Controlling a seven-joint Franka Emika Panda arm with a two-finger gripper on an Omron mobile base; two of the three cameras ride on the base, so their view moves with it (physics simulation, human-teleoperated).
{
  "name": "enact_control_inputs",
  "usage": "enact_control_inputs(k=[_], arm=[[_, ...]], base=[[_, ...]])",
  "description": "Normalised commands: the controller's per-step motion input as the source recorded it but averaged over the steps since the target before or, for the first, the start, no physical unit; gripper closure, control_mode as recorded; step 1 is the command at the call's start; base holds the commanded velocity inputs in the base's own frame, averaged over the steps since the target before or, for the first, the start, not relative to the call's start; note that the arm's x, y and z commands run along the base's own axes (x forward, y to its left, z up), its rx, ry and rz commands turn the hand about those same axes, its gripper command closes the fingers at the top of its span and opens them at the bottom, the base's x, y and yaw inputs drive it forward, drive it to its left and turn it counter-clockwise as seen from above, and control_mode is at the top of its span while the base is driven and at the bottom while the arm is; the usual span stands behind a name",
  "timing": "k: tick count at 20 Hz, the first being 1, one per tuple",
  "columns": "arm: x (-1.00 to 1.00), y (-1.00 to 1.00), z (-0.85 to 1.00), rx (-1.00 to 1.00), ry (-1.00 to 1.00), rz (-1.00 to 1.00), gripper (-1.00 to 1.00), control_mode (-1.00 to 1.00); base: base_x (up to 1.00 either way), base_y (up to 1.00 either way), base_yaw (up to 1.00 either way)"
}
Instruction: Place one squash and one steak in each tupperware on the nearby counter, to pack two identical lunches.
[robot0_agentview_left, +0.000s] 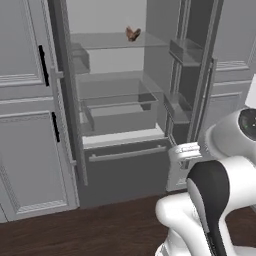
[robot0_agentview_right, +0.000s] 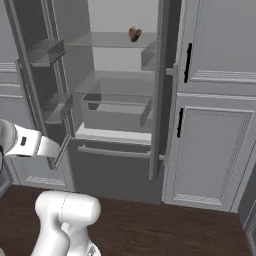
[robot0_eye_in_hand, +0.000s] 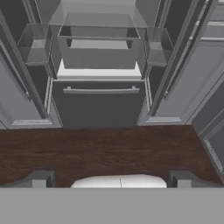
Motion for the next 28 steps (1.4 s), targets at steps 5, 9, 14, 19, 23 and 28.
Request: enact_control_inputs(k=[5, 9, 14, 19, 23, 28], arm=[[0.0, 0.0, 0.0, 0.0, 0.0, 0.0, -1.0, 1.0], [0.0, 0.0, 0.0, 0.0, 0.0, 0.0, -1.0, 1.0], [0.0, 0.0, 0.0, 0.0, 0.0, 0.0, -1.0, 1.0], [0.0, 0.0, 0.0, 0.0, 0.0, 0.0, -1.0, 1.0], [0.0, 0.0, 0.0, 0.0, 0.0, 0.0, -1.0, 1.0], [0.0, 0.0, 0.0, 0.0, 0.0, 0.0, -1.0, 1.0]], base=[[0.63, 0.0, -0.04], [0.98, -0.09, 0.05], [0.97, -0.18, 0.03], [0.68, -0.26, 0.01], [0.39, -0.27, 0.0], [0.41, -0.21, 0.0]])
